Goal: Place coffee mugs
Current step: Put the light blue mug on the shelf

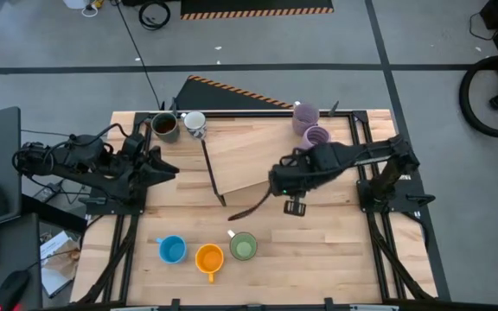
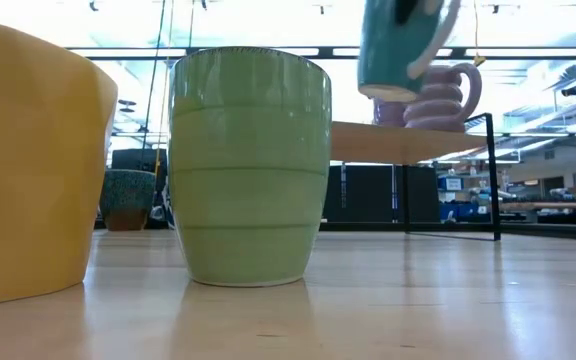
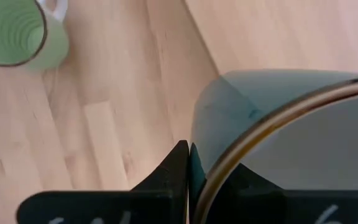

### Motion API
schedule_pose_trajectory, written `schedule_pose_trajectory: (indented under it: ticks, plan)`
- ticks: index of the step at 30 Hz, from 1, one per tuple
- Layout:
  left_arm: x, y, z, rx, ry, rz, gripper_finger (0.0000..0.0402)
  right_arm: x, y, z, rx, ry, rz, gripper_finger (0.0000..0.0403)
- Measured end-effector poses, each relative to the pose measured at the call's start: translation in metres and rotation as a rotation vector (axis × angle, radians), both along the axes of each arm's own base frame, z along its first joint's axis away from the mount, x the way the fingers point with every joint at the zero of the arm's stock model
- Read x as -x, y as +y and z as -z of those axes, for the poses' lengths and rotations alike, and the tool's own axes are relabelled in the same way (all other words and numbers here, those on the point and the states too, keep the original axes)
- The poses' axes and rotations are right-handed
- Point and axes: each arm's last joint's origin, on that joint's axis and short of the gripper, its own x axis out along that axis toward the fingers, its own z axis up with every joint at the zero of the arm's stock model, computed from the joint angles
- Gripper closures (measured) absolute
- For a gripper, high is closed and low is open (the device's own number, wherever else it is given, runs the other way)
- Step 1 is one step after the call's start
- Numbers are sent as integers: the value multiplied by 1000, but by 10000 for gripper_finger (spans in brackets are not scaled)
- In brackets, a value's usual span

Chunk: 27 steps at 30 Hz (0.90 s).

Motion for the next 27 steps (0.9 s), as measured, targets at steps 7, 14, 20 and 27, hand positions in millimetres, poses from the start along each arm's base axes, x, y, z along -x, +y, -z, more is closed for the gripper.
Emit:
schedule_pose_trajectory:
  ticks: [7, 14, 20, 27]
  plan:
    - [0, 1, 0, 2, 0, -19, 260, -12, -34, 4, 30, 17, 81, 363]
    - [0, 1, 0, 2, 0, -25, 260, -14, -58, 4, 39, 26, 118, 363]
    - [0, 1, 0, 3, 1, -25, 260, -14, -69, 4, 37, 34, 118, 364]
    - [0, 1, 0, -2, 0, -25, 260, -14, -74, 10, -4, 59, 107, 364]
